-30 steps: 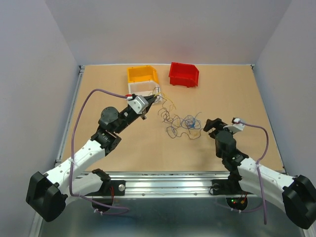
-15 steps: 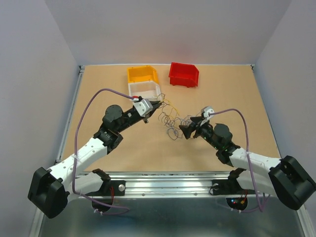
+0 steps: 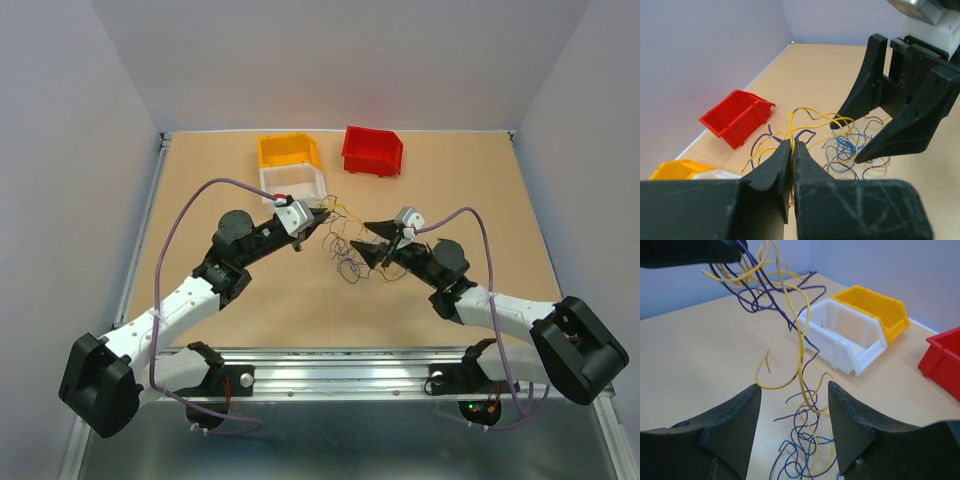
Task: Untangle the cables
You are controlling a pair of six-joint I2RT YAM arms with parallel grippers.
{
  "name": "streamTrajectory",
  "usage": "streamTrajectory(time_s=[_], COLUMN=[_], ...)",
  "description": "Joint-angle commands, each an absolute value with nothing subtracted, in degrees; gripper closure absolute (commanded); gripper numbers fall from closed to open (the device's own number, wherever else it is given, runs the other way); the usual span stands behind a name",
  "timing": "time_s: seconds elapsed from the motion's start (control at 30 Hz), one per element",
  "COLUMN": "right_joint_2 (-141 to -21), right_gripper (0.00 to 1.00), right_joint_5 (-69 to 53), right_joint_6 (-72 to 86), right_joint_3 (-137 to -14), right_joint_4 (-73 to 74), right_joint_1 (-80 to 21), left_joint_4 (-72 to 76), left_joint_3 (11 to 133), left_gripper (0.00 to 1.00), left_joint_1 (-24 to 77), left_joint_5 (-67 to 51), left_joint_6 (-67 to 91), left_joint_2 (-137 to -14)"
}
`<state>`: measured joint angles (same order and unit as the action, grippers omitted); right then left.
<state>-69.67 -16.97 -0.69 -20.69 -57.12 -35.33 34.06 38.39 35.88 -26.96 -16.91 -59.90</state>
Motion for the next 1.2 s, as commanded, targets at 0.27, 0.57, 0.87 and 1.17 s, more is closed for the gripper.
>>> streamTrajectory(time_s=[0.27, 0.57, 0.87, 1.17], right_joint_2=[-67.79, -62.93, -66.26, -65.22], right_gripper=[1.00, 0.99, 1.00, 1.00], right_joint_5=[-15.92, -16.08, -14.06, -17.40], right_joint_6=[-0.18, 3.16, 4.92, 7.99], right_joint_3=[-31.90, -55.35, -61.61, -59.16], right_joint_4=[-56.99, -26.56, -24.08, -24.08], right_joint_1=[-35.42, -35.51, -35.51, -35.51], left_joint_4=[35.77, 38.33, 41.92, 45.70], left_joint_3=[40.61, 39.98, 37.79, 39.90], left_gripper=[0.82, 0.13, 0.01, 0.01], left_joint_1=[35.86, 35.42, 35.16, 35.16], left_joint_5=[-25.94, -20.03, -25.47, -29.53], left_joint_6=[-18.81, -14.77, -16.34, -14.68], left_joint_2=[-58.90, -58.53, -58.53, -67.32])
